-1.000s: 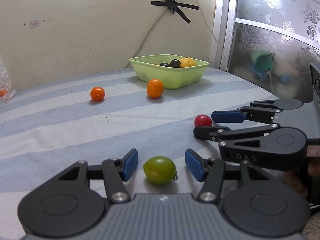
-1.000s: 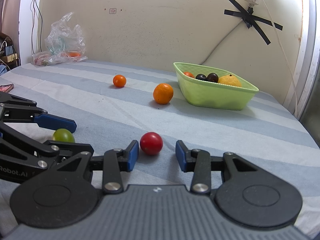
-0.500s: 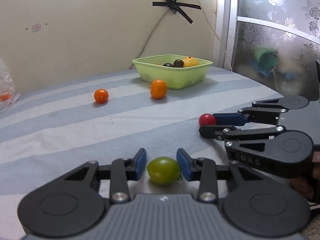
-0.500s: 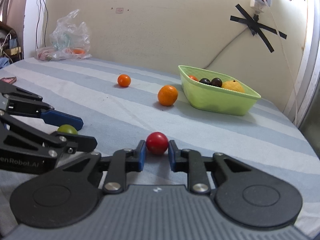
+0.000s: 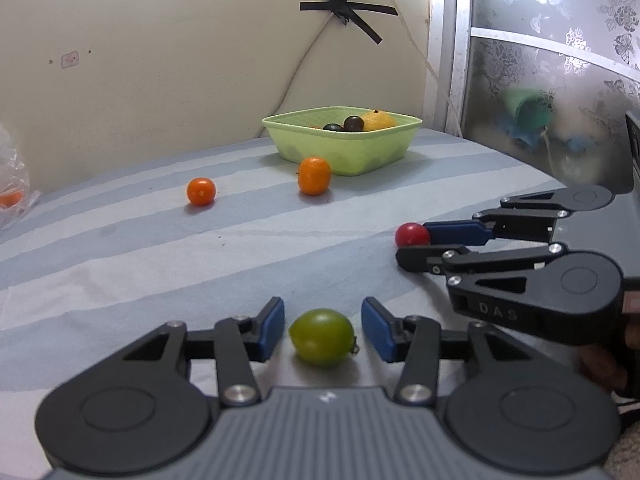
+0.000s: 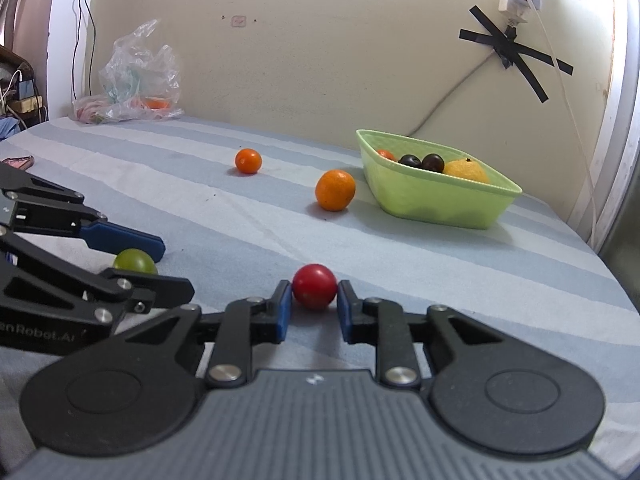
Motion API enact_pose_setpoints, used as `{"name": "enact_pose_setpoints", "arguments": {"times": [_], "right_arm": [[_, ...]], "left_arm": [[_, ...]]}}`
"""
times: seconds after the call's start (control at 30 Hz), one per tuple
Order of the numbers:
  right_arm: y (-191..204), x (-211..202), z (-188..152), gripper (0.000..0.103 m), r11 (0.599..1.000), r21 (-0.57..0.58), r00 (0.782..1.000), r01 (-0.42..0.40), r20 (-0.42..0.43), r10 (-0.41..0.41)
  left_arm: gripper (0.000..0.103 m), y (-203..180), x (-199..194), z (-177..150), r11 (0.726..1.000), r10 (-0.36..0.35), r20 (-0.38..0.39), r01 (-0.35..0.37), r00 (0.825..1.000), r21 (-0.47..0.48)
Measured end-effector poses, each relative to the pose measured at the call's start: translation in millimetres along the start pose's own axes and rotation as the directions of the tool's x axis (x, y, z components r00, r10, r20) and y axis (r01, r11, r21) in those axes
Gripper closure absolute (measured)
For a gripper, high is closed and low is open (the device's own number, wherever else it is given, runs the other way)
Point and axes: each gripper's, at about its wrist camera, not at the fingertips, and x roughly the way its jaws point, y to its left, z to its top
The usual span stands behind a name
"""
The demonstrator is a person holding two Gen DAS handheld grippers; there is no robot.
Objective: Organize fruits
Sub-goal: 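Close the left gripper on the green fruit while the right closes on the red tomato, then carry both fruits over the green bowl and open both grippers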
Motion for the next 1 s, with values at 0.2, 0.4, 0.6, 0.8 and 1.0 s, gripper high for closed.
{"name": "enact_pose_setpoints", "arguments": {"times": [0.2, 0.4, 0.6, 0.8, 1.0], "right_arm": [[-2, 0, 0, 0.076, 1.0, 0.008, 1.0, -0.008, 0.0, 0.008], [-1, 0, 0, 0.076, 1.0, 0.008, 1.0, -0.01, 0.0, 0.01], [-4, -2, 1, 0.077, 0.999, 0.032, 1.0, -0.012, 0.008, 0.012], [-32, 2, 19, 0.077, 0.994, 0.108, 0.998, -0.025, 0.063, 0.019], [-65, 21, 57, 0.077, 0.993, 0.111, 0.987, 0.034, 0.154, -0.05]], "left_arm": [[0.061, 4, -13, -6, 0.999, 0.03, -0.017, -0.03, 0.999, 0.02], [0.073, 3, -13, -9, 0.999, 0.034, -0.016, -0.033, 0.999, 0.039], [0.073, 12, -6, 3, 1.0, 0.013, -0.008, -0.013, 1.0, 0.003], [0.073, 18, 15, 66, 0.996, -0.083, 0.094, 0.084, 0.992, -0.004], [0.073, 17, 75, 144, 0.987, -0.154, 0.133, 0.157, 0.979, -0.017]]}}
